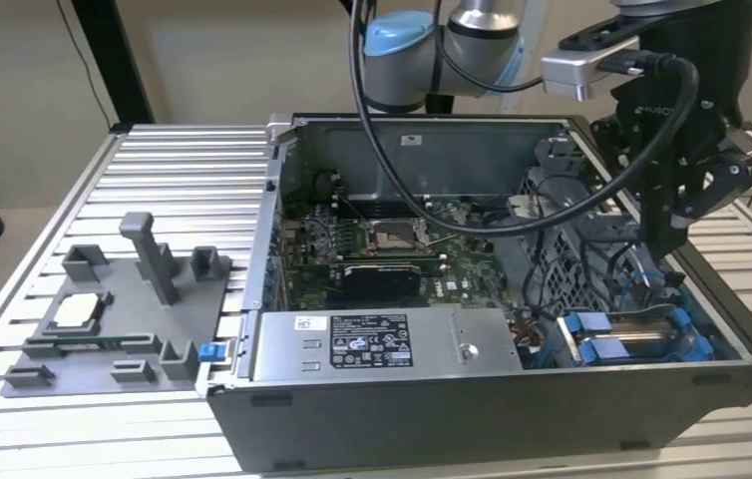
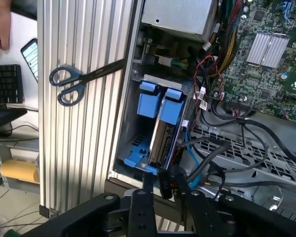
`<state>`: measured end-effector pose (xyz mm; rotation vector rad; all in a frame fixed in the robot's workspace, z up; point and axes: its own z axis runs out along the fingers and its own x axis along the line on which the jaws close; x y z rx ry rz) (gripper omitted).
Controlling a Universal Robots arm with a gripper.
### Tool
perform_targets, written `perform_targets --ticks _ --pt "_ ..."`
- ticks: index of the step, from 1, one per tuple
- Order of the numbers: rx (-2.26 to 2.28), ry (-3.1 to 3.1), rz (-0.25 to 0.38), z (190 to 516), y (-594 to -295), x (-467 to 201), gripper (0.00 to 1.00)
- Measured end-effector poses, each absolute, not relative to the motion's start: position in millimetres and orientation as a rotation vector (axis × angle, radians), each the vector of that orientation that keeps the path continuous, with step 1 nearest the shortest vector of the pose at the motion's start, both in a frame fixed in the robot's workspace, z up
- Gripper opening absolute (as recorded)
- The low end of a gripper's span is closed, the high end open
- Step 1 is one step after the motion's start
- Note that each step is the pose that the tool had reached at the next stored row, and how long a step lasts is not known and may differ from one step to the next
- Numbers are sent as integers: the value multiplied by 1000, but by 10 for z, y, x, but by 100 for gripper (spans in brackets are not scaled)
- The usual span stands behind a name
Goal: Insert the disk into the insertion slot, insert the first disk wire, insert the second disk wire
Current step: 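Insert the first disk wire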
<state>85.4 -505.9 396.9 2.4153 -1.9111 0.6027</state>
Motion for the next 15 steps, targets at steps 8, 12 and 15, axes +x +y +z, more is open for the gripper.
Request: perform_targets --ticks 8,12,15 --pt "2416 -1913 607 3967 -5059 818 0" --pt "2412 -1916 607 3968 -5080 817 0" --pt "2407 -1922 607 3967 -5140 816 0"
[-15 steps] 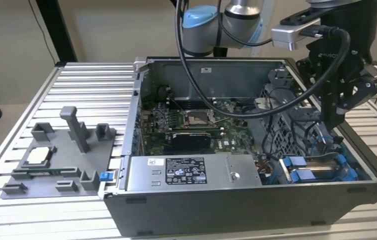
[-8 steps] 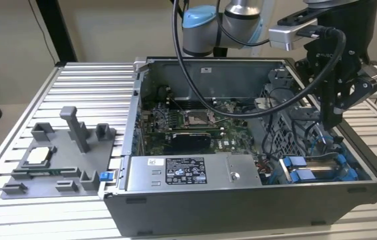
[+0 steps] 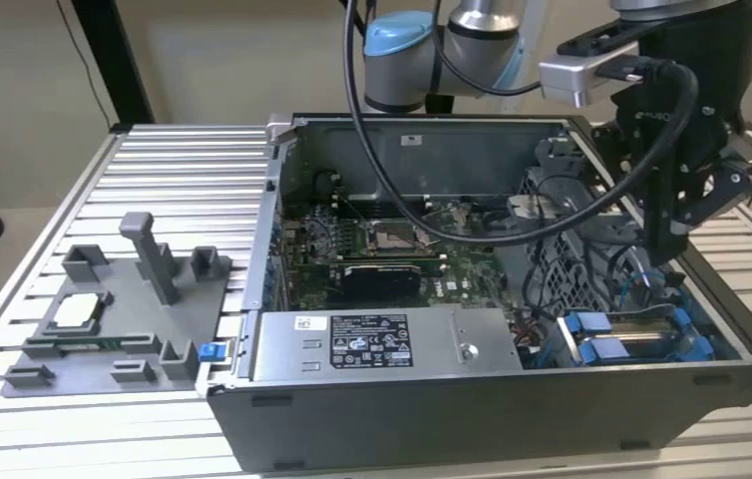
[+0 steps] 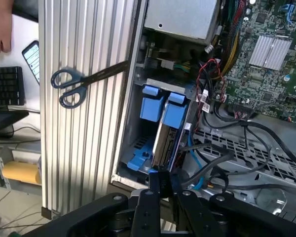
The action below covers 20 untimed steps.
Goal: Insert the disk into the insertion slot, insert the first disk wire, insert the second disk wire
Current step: 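Insert the first disk wire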
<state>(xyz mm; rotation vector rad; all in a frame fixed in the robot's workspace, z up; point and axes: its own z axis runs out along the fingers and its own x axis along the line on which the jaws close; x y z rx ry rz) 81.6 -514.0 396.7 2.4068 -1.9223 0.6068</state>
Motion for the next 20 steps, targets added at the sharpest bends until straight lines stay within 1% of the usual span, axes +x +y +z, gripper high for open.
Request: perform_targets --ticks 4,10,20 --pt "2404 -1937 600 3958 -5186 820 0" --pt "2415 -2004 550 3936 -5195 823 0" --pt "2394 -2051 515 3890 -5259 823 0"
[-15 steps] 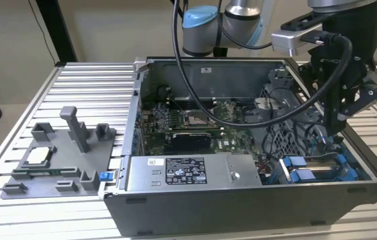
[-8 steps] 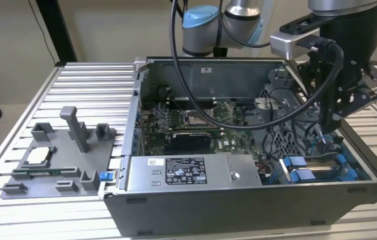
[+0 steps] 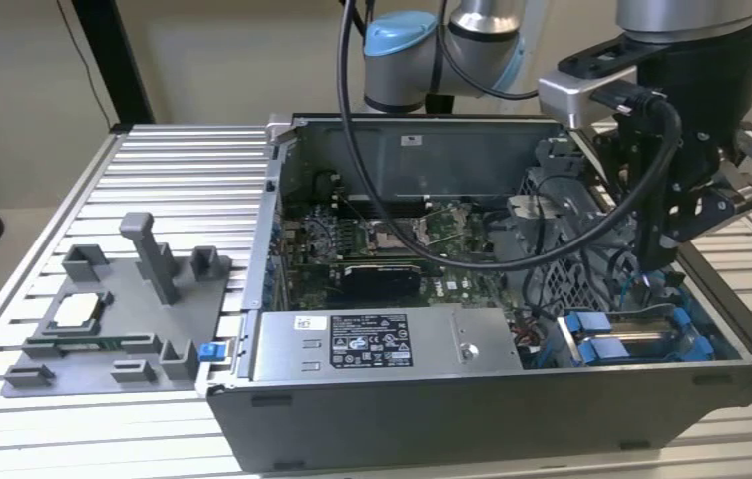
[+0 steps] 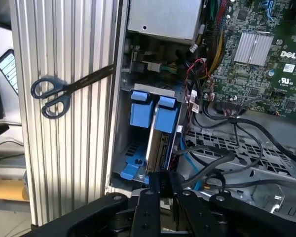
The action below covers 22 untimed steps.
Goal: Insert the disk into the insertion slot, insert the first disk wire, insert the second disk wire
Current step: 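Insert the first disk wire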
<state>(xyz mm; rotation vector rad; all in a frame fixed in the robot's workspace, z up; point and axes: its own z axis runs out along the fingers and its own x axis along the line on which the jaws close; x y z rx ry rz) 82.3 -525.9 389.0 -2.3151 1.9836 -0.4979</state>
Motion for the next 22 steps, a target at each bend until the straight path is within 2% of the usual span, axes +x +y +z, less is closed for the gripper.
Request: perform_targets --ticks 14,22 --pt "-2327 2025 -433 3814 -5385 835 0" --pt "-2273 2000 -327 3788 -5391 927 0"
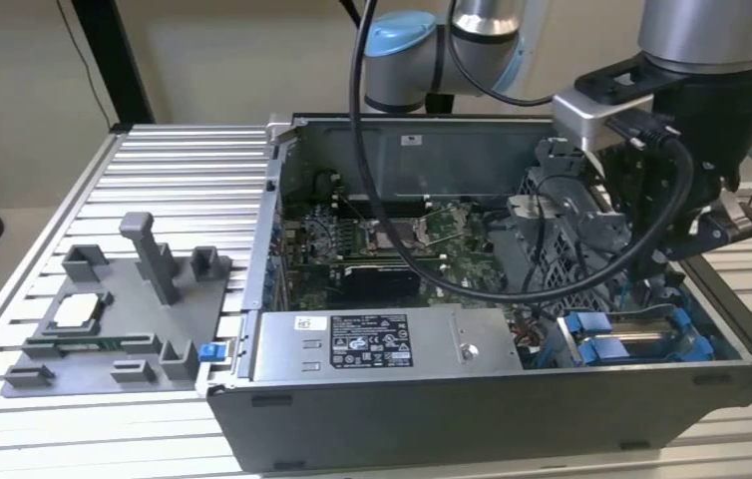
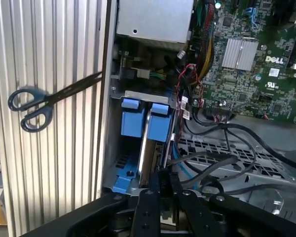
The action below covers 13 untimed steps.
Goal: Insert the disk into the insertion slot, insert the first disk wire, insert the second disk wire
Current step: 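Insert the first disk wire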
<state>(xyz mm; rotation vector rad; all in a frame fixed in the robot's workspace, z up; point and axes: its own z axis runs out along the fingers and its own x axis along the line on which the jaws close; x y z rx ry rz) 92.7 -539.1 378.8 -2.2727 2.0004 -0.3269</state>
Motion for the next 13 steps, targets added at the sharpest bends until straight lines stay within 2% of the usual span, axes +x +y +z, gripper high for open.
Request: perform_targets --ticks 10,13 --pt "-2310 2037 -157 3784 -5424 959 0" --pt "-2305 2034 -132 3779 -5440 1024 0"
